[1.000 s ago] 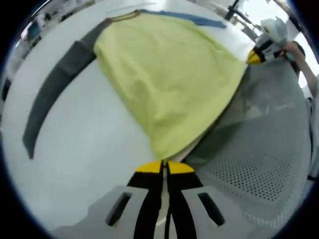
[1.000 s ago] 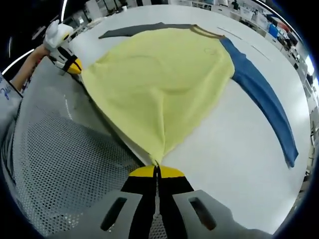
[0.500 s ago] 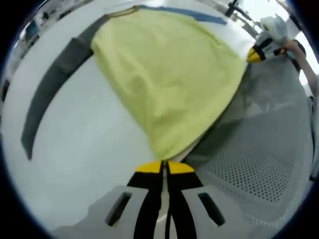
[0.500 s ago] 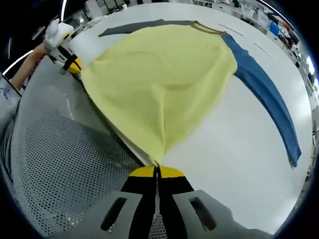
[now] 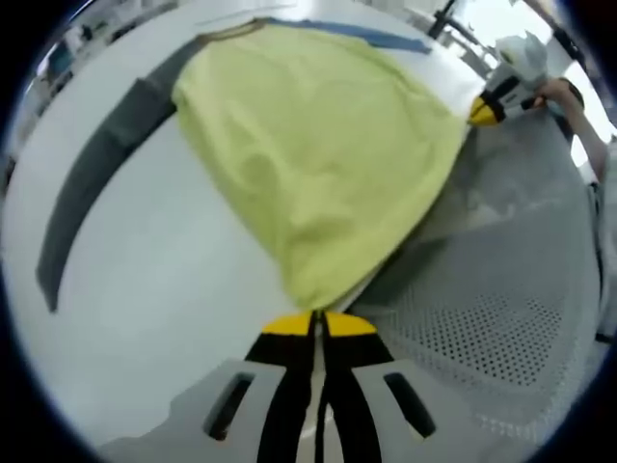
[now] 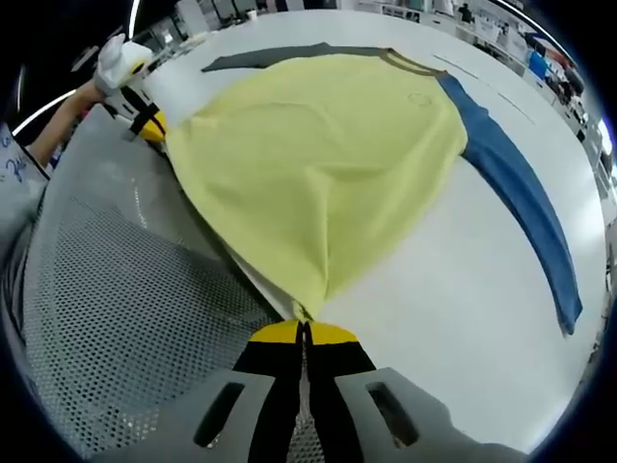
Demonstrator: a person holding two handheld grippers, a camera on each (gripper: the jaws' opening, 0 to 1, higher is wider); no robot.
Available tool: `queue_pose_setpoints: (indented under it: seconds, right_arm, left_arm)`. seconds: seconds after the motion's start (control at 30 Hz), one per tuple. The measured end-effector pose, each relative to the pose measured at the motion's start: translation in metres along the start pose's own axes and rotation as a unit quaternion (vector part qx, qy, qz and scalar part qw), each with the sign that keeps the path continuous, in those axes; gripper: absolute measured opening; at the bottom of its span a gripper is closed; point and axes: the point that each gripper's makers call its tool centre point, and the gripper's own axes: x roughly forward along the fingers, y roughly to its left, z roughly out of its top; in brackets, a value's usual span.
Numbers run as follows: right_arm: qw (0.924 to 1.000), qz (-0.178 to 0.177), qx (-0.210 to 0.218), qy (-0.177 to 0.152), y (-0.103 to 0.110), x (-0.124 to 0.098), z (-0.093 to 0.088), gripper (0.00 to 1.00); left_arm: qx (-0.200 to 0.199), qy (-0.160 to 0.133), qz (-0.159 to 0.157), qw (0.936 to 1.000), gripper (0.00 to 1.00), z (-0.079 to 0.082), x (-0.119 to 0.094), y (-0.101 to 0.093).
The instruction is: Fold the garment on the visible template until the final outline fits inside the template.
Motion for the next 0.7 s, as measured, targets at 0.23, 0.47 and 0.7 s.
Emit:
queue_pose_setpoints:
  seconds: [0.23,0.47,0.7]
  right_arm:
    - [0.9999,-0.006,-0.003,-0.012,0.001,-0.007,0.004,0.05]
    - [0.9995,-0.020,-0.009,-0.021,0.001,-0.018,0.007,0.10]
    - [0.9978,-0.046,-0.013,-0.046,-0.002,-0.029,0.016,0.17]
  left_arm:
    - [0.008,-0.019,-0.005,0.9998,0.04,0.006,-0.006,-0.006]
    - [0.011,-0.054,-0.005,0.9984,0.10,0.019,-0.022,-0.012]
    - [0.026,-0.085,0.002,0.9960,0.17,0.031,-0.032,-0.012]
